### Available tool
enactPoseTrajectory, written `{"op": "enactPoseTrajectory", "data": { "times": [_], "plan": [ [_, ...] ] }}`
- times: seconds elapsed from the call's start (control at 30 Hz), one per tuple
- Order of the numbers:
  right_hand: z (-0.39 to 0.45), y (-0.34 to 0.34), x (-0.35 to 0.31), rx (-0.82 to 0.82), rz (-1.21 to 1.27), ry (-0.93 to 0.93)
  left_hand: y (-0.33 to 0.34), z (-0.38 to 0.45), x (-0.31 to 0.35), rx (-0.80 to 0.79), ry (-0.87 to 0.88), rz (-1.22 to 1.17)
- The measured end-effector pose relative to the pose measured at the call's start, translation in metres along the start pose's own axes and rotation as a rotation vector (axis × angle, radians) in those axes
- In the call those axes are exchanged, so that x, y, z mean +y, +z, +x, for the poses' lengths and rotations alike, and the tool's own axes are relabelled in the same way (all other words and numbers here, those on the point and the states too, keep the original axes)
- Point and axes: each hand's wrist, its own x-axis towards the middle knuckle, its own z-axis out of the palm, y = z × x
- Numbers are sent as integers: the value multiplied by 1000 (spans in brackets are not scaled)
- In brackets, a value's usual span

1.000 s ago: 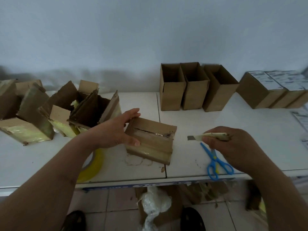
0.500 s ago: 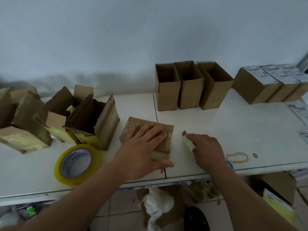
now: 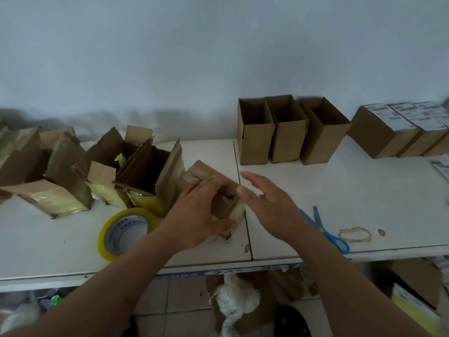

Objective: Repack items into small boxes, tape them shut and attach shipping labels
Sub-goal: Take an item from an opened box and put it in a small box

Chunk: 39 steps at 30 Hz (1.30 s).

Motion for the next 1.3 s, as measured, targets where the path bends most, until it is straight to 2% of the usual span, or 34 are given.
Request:
{"op": "enactPoseTrajectory", "data": {
  "times": [0.07, 0.17, 0.27, 0.37, 0.47, 0.63, 0.73, 1.0, 1.17, 1.3],
  "plan": [
    [10, 13, -4, -49, 71, 46, 1, -2, -4, 64, -145, -12],
    [24, 23, -8, 30, 4, 54, 5, -7, -7, 50, -345, 47],
    [35, 32, -12, 102, -16, 114, 1, -8, -5, 57, -414, -86],
    [43, 38, -14, 96, -9, 186, -4, -4, -11, 136, -453, -173],
    [50, 40, -14, 85, -3, 231, -6, -1, -18, 186, -436, -128],
    [54, 33, -8, 50, 108, 219, -15, 4, -28, 7, -378, -26],
    [55, 34, -4, 42, 145, 213, -19, 5, -29, -48, -361, 63],
    [47, 37, -8, -9, 62, 187, -34, 3, -30, -192, -253, 234],
    [40, 34, -10, -32, 77, 197, -37, 3, -28, -168, -280, 199],
    [34, 35, -14, -71, -6, 160, -35, 2, -27, -133, -279, 180]
  ]
}}
